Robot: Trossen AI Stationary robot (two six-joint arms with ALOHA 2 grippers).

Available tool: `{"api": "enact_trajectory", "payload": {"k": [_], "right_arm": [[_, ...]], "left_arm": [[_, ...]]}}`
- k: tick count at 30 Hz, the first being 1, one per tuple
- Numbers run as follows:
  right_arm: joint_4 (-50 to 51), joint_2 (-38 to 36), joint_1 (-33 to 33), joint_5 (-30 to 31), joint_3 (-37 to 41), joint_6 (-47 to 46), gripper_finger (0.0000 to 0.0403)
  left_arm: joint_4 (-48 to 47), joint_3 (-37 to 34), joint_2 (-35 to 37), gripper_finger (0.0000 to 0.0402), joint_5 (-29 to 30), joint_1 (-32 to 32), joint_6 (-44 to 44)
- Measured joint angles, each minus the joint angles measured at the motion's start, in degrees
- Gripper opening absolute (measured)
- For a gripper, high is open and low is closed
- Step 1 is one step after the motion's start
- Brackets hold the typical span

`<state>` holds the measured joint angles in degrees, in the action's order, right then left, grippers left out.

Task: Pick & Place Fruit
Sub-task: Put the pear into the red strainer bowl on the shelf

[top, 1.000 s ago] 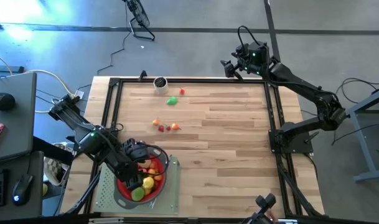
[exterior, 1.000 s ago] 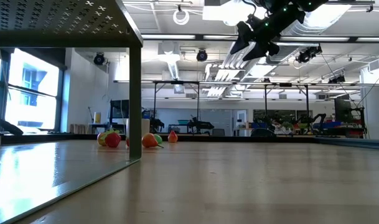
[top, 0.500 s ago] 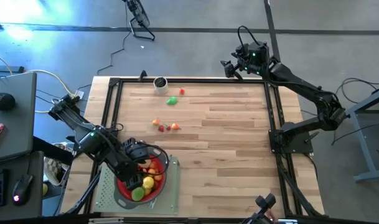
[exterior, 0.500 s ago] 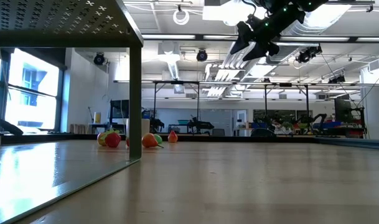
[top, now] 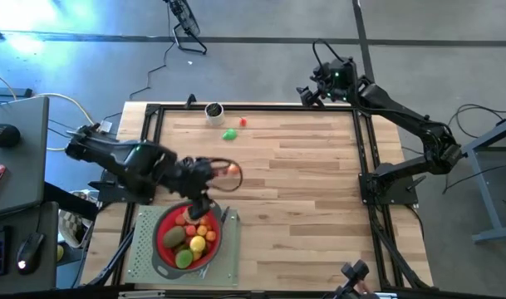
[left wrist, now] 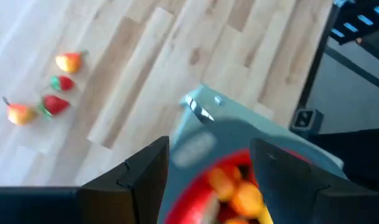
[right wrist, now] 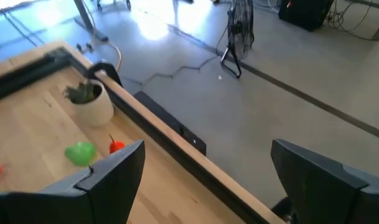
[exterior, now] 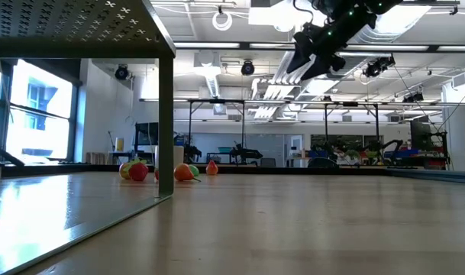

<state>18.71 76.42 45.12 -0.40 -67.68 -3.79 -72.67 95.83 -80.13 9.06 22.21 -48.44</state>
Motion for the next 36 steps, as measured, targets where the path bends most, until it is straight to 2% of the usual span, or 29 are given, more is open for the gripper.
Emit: {"api": "enact_trajectory", "payload": {"k": [7, 21, 27, 36], "right_arm": [[3.17, 0.00, 0.00, -0.01, 0.02, 2.52, 0.0341], [4.03, 0.00, 0.00, 0.00, 0.01, 2.13, 0.0341], [6.44, 0.00, 0.00, 0.00, 0.00, 2.14, 0.0341], [8.05, 0.00, 0.00, -0.02, 0.00, 2.40, 0.0341]], "left_arm": [[0.02, 0.00, -0.03, 0.0216, -3.82, -11.44, 9.31], [0.05, 0.00, -0.05, 0.0216, -4.49, -33.63, 26.45], [4.99, -0.02, -0.05, 0.0216, -4.53, -38.83, 27.31], [11.23, -0.02, -0.07, 0.0216, -4.52, -41.39, 27.04]]}}
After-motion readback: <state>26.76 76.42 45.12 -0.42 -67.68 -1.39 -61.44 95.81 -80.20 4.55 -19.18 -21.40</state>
